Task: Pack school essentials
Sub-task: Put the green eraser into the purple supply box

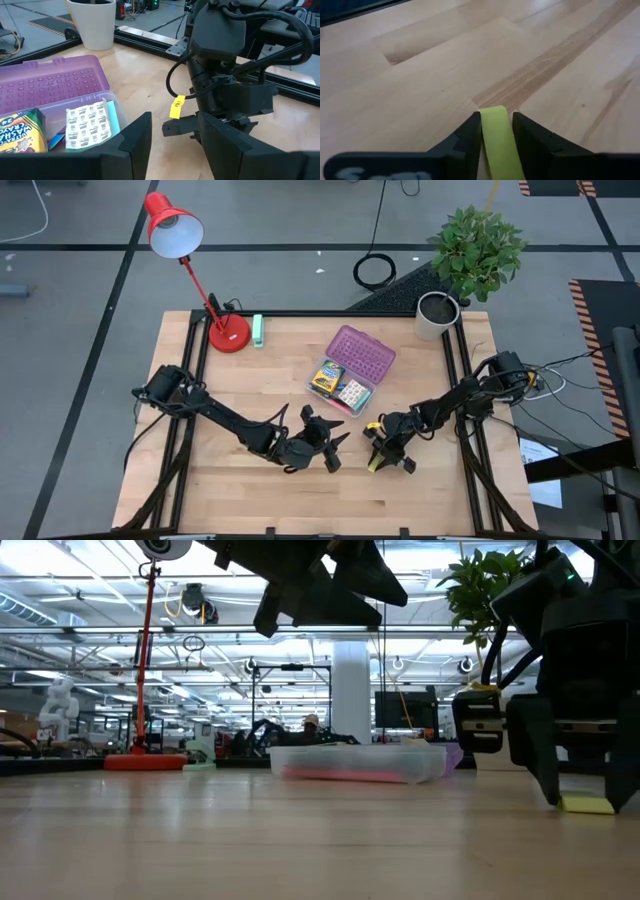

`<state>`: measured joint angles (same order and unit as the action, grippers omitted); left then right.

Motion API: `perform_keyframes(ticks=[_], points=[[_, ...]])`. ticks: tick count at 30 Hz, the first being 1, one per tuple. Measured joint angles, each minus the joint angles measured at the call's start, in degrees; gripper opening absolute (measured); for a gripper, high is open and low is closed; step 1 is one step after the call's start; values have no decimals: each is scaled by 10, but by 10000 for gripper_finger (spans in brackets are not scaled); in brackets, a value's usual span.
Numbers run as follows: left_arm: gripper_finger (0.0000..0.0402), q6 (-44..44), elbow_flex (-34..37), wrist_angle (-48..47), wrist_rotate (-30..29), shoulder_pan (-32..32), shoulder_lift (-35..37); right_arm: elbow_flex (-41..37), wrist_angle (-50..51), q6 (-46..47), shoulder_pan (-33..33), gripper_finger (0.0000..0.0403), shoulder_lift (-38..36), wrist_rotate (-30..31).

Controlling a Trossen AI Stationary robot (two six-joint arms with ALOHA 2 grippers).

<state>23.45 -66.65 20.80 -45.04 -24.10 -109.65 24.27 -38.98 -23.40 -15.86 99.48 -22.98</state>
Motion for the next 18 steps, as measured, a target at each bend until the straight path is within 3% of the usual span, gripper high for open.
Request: perform_keyframes(ticks=[9, 18], points=[[163, 6, 0, 0, 0, -8, 0, -2, 26, 46, 1, 100, -46, 20], [163, -64, 0, 4, 1, -8, 0, -2, 73, 122, 3, 100, -117, 10]])
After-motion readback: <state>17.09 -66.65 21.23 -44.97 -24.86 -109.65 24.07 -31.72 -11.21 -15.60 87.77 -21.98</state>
